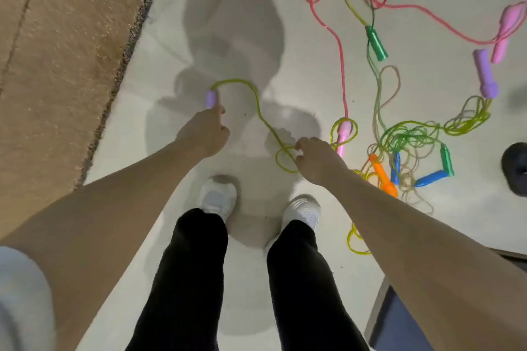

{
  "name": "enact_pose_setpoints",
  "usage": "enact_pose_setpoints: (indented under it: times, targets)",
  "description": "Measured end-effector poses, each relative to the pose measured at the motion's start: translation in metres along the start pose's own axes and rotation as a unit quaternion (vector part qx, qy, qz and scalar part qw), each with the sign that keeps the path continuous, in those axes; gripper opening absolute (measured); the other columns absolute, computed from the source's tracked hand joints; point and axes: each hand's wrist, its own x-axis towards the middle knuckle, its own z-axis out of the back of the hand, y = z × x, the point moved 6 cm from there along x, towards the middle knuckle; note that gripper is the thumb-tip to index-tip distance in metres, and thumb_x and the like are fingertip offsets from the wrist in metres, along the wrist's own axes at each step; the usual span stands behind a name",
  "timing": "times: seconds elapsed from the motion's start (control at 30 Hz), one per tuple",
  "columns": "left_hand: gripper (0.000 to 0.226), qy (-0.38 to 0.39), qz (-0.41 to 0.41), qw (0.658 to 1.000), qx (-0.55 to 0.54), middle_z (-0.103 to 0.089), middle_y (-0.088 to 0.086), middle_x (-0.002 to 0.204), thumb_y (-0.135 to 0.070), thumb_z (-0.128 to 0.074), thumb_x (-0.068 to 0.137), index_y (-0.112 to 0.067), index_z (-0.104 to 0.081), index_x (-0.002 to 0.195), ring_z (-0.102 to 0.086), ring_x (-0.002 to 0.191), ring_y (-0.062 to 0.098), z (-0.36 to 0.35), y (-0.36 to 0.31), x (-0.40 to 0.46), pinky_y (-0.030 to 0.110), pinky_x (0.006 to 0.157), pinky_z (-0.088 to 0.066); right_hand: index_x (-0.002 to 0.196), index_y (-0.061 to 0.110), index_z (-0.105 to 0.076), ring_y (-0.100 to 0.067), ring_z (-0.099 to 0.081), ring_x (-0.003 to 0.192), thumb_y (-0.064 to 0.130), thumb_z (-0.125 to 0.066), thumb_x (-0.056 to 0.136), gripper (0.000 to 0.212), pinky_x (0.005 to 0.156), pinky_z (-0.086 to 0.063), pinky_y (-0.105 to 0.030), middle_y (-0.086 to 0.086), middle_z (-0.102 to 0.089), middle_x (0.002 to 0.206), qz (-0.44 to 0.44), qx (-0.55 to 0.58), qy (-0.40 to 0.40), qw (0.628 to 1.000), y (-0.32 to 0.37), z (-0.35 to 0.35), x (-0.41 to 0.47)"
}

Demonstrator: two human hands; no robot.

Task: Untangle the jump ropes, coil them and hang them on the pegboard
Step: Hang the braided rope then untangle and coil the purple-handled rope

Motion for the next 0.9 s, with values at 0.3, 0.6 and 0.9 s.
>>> enact_pose_setpoints:
  times: [0.3,0.6,0.9]
  targets:
    - [0.045,-0.147,-0.031,0.982,0.113,-0.038,0.017,0.131,-0.009,-0.044,0.089,-0.010,-0.037,0.134,-0.041,0.118,0.035,-0.046,0.036,0.141,0.043,0.093,-0.038,0.124,0.008,-0.044,-0.031,-0.047,0.116,0.012,-0.036,0.095,0.031,0.087,-0.041,-0.037,-0.012,-0.049,0.124,0.000,-0.019,-0.124,0.992,0.000,-0.070,0.135]
    - [0.029,-0.175,-0.019,0.954,0.243,-0.046,0.020,0.126,-0.010,-0.036,0.096,-0.002,-0.044,0.122,-0.039,0.121,0.035,-0.065,0.051,0.201,0.041,0.093,-0.036,0.110,0.010,-0.048,-0.030,-0.045,0.114,0.006,-0.042,0.090,0.021,0.085,-0.037,-0.033,-0.011,-0.049,0.120,0.035,-0.073,-0.173,0.982,0.014,-0.084,0.192]
    - [0.021,-0.027,-0.153,0.977,-0.145,-0.053,0.008,0.057,-0.003,-0.042,0.091,-0.012,-0.047,0.073,-0.048,0.052,0.023,-0.027,-0.087,0.166,0.025,0.048,-0.033,0.063,0.018,-0.038,-0.025,-0.047,0.068,0.028,-0.053,0.093,0.034,0.071,-0.045,-0.042,-0.002,-0.044,0.063,0.002,0.446,-0.354,0.822,-0.094,0.029,0.102]
